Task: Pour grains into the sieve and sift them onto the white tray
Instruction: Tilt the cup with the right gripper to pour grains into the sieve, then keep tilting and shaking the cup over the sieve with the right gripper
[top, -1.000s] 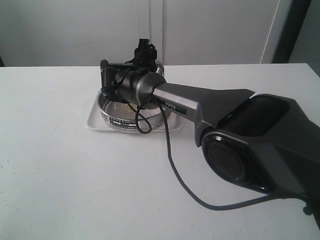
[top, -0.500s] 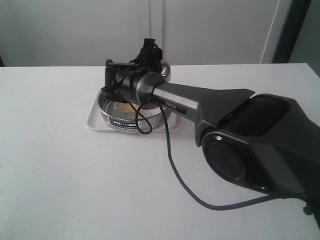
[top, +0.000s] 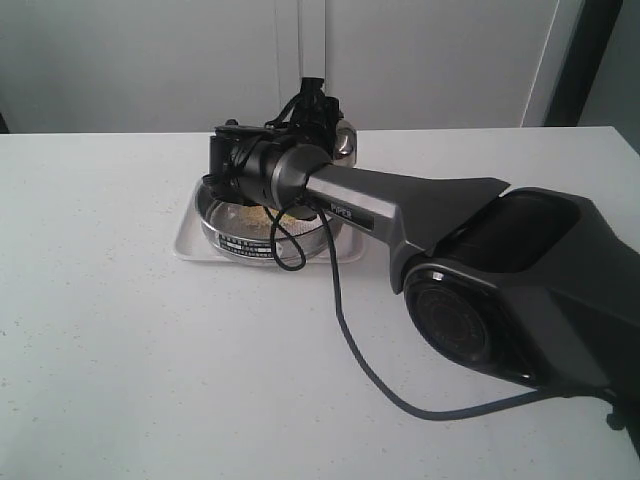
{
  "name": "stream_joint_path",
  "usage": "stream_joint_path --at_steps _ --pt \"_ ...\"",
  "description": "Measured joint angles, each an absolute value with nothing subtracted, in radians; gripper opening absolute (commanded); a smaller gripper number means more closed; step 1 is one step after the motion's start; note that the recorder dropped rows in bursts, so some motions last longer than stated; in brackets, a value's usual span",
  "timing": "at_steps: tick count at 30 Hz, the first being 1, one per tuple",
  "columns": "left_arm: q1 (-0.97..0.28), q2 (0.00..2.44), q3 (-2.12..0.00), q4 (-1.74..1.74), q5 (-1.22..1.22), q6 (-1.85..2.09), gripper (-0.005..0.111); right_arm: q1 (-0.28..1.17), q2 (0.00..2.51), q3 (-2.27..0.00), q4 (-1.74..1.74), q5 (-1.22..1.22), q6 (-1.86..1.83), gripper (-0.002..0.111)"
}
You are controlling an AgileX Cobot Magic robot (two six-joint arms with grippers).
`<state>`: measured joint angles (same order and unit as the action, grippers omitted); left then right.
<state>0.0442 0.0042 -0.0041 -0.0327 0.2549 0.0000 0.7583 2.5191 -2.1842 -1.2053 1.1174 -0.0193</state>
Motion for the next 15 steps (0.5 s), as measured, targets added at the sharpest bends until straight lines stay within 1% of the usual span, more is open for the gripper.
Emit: stream_joint_path --at_steps 10,15 --pt "0.044 0.004 -0.004 -0.033 0.255 0.000 0.000 0.758 2.519 -2.184 -1.258 1.143 -0.019 0.000" --pt "0.044 0.004 -0.004 -0.033 0.255 0.000 0.000 0.758 2.519 -2.185 -1.290 1.117 -0.019 0.000"
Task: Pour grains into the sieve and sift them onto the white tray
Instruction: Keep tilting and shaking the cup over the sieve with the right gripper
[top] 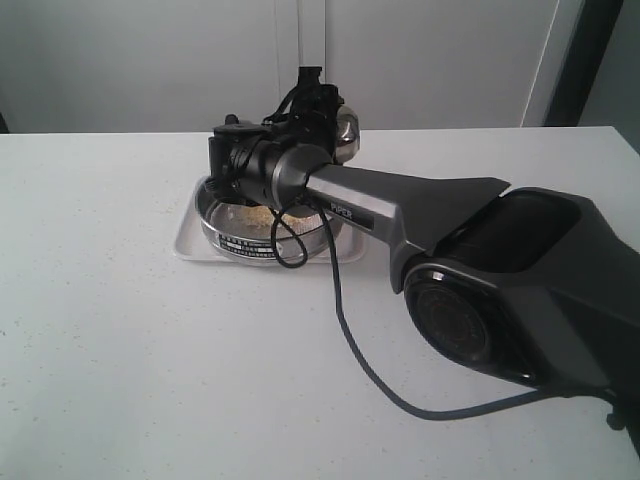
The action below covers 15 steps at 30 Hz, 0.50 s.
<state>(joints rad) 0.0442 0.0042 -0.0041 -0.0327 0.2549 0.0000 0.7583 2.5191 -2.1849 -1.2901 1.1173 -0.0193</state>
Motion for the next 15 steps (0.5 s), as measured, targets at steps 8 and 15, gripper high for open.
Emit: stream_joint_path --at_steps 8,15 --pt "0.044 0.004 -0.004 -0.033 0.255 0.000 0.000 0.760 2.519 -2.187 -1.315 1.012 -0.067 0.000" --pt "0.044 0.004 -0.004 -0.033 0.255 0.000 0.000 0.760 2.519 -2.187 -1.327 0.983 -0.097 0.000"
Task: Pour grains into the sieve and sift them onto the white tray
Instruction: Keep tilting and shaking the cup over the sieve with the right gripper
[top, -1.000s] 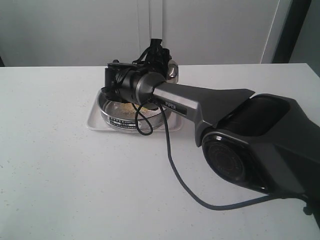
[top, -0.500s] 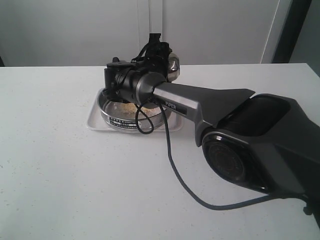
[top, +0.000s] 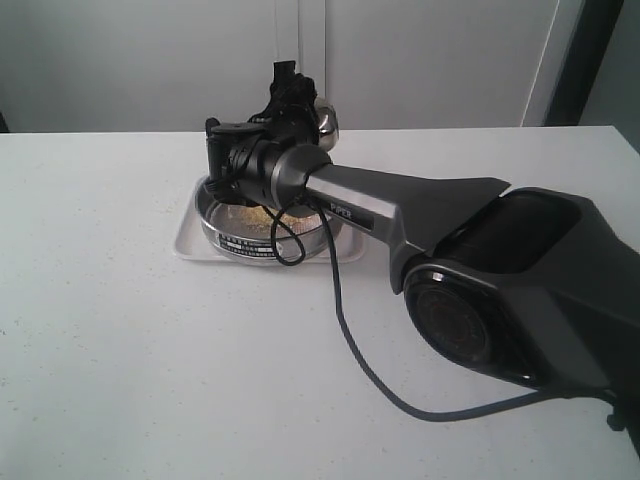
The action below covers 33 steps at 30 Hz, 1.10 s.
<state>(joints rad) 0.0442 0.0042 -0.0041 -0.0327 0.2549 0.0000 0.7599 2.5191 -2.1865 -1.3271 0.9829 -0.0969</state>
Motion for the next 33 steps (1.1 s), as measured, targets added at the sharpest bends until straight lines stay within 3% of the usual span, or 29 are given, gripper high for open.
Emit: stream_joint_path --at_steps 33 --pt "0.044 0.004 -0.004 -0.033 0.255 0.000 0.000 0.760 2.519 -2.187 -1.320 1.010 -0.282 0.000"
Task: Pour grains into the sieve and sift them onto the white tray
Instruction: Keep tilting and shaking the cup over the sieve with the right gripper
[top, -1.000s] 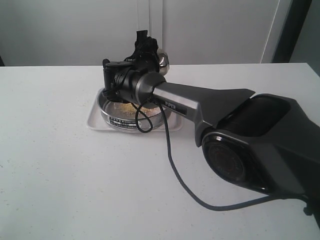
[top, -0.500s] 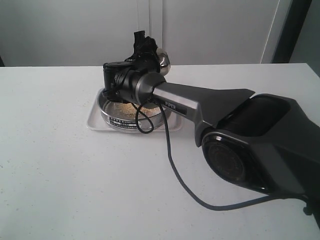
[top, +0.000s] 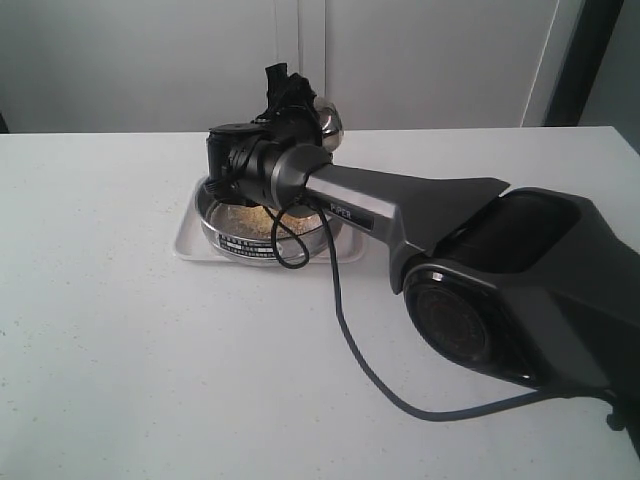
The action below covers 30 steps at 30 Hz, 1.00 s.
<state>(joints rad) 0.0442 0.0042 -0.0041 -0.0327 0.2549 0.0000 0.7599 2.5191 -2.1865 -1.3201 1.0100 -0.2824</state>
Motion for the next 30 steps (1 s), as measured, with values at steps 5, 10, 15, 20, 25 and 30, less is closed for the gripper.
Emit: stream_joint_path --at_steps 5,10,15,20,25,30 --pt "0.044 0.004 -0.004 -0.033 0.255 0.000 0.000 0.760 2.519 -2.187 -1.320 1.010 -0.283 0.000" --pt "0.044 0.004 -0.004 -0.033 0.255 0.000 0.000 0.760 2.516 -2.187 -1.287 1.058 -0.364 0.000" --pt "0.044 0.004 -0.004 -0.033 0.255 0.000 0.000 0.760 2.486 -2.187 -1.212 1.087 -0.443 0.000" --pt "0.044 0.004 -0.004 -0.033 0.255 0.000 0.000 0.760 2.463 -2.187 -1.154 1.089 -0.504 0.000" --pt "0.044 0.004 -0.004 -0.033 0.255 0.000 0.000 0.760 2.462 -2.187 -1.148 1.078 -0.430 0.000" --pt "0.044 0.004 -0.004 -0.033 0.255 0.000 0.000 0.762 2.462 -2.187 -1.148 1.086 -0.426 0.000"
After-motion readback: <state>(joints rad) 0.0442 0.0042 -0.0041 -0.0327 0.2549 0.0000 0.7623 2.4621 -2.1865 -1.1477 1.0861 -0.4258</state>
